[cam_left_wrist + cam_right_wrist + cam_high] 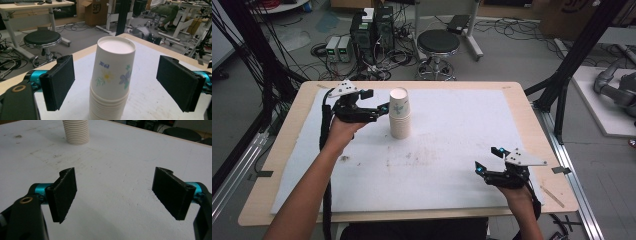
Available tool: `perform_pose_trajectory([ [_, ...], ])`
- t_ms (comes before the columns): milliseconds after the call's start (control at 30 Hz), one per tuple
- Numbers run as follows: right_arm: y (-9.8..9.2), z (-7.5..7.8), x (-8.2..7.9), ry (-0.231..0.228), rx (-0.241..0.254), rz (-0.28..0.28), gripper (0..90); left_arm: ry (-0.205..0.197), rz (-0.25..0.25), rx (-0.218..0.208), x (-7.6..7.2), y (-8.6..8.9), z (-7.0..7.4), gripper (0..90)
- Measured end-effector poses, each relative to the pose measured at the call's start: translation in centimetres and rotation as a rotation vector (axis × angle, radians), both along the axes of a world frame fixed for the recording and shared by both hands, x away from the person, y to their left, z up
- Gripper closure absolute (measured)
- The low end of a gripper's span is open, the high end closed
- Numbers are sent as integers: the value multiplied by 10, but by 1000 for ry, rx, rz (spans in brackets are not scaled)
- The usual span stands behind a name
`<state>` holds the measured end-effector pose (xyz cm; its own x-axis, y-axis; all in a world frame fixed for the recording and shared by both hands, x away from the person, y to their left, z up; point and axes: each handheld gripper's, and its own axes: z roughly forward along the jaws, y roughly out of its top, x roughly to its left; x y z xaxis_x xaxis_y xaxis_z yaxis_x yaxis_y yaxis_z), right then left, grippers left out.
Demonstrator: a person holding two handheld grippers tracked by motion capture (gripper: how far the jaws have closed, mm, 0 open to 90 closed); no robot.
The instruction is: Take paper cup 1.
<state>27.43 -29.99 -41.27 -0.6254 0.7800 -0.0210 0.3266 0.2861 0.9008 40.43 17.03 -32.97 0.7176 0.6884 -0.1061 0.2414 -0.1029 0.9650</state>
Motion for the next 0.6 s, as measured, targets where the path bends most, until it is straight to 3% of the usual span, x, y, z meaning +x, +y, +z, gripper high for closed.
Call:
perform_pose_trajectory([
  [600,3,-1,2,11,-4,19,203,59,-27,43,37,-36,2,150],
])
